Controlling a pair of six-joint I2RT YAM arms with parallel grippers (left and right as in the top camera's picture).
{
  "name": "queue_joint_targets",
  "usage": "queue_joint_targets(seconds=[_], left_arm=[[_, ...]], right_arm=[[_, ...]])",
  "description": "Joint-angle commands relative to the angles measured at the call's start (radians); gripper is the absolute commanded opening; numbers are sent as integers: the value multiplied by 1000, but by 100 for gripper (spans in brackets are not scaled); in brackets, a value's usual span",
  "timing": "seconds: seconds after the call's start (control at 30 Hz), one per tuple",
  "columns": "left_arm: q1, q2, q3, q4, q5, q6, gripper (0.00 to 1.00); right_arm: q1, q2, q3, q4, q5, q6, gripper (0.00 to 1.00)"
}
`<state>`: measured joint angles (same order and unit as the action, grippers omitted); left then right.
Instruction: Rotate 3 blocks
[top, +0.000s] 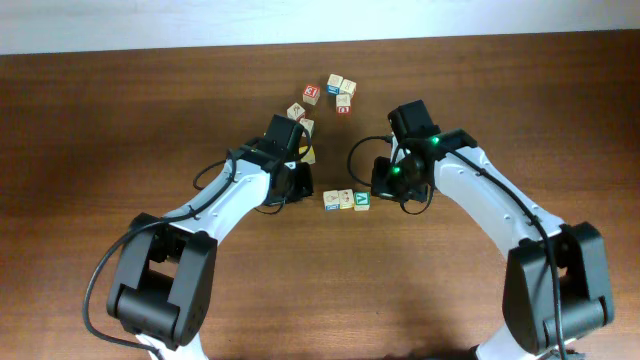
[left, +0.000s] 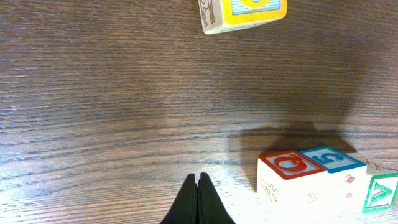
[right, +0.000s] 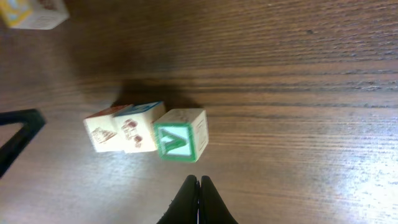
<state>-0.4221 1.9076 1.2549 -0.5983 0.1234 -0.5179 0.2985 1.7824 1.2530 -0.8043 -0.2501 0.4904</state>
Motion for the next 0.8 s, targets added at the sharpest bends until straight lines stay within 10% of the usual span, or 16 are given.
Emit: queue_joint_targets(seconds=[0.0, 0.77], left_arm=[[6, 5, 19, -2, 10, -8, 0], [3, 5, 19, -5, 10, -8, 0]], right_arm=[[2, 62, -22, 6, 2, 8, 4], [51, 95, -66, 15, -64, 8, 4]])
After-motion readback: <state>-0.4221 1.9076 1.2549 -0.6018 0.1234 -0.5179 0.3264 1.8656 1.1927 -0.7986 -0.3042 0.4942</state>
